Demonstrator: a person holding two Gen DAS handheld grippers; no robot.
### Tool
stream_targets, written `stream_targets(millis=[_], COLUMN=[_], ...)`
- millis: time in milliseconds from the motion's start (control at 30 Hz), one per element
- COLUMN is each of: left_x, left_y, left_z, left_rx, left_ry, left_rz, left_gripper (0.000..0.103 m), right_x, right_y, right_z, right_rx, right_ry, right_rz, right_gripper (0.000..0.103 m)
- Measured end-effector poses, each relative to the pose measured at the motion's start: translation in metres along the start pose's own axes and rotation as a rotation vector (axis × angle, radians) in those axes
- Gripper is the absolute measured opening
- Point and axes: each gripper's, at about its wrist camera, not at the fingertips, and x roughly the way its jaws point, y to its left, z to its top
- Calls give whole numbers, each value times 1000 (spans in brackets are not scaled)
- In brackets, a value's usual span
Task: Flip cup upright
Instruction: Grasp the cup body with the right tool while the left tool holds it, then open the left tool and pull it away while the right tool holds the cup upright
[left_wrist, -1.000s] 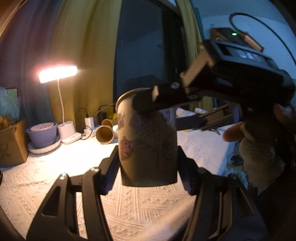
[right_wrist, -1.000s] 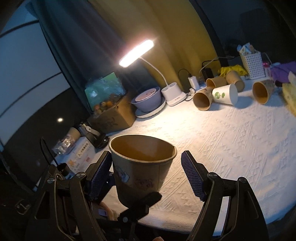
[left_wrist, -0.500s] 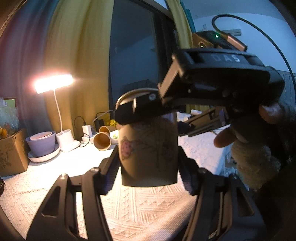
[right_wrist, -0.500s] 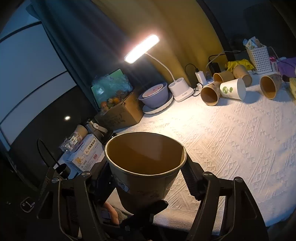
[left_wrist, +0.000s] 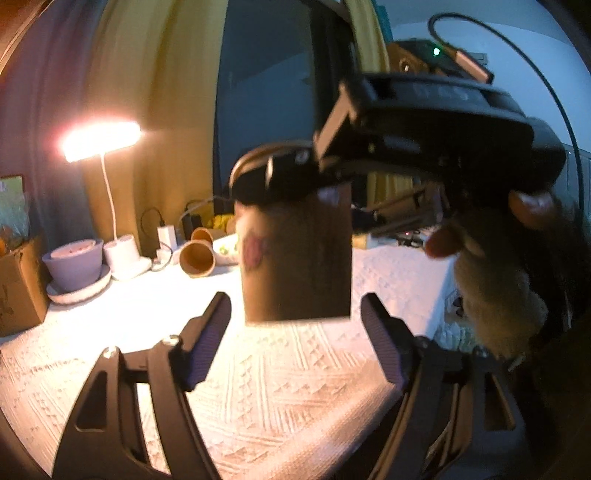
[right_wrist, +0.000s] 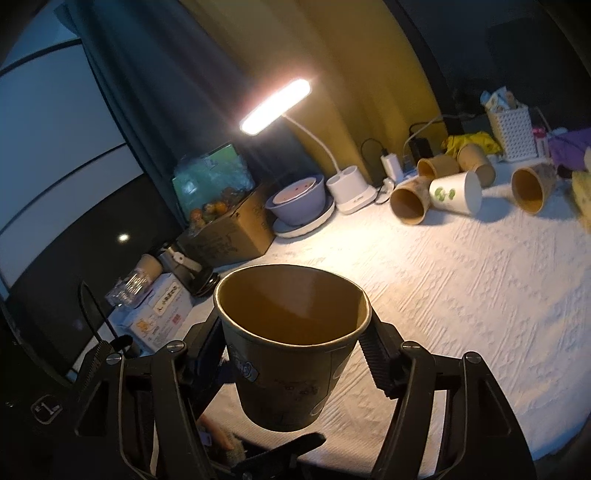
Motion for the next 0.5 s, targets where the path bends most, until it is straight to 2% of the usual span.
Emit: stream_targets(millis=[233, 500], left_x=[6, 10], left_y=[27, 56], left_z=[-10, -7], left_rx=[-109, -181], left_ry=[97, 138], left_rz=[34, 128], left_gripper=[74, 74], right_x=[5, 19], right_y=[-3, -22], right_z=[10, 1], right_rx=[-125, -241], right_ry=[-50, -83], right_rz=[-162, -327], right_gripper=[70, 70])
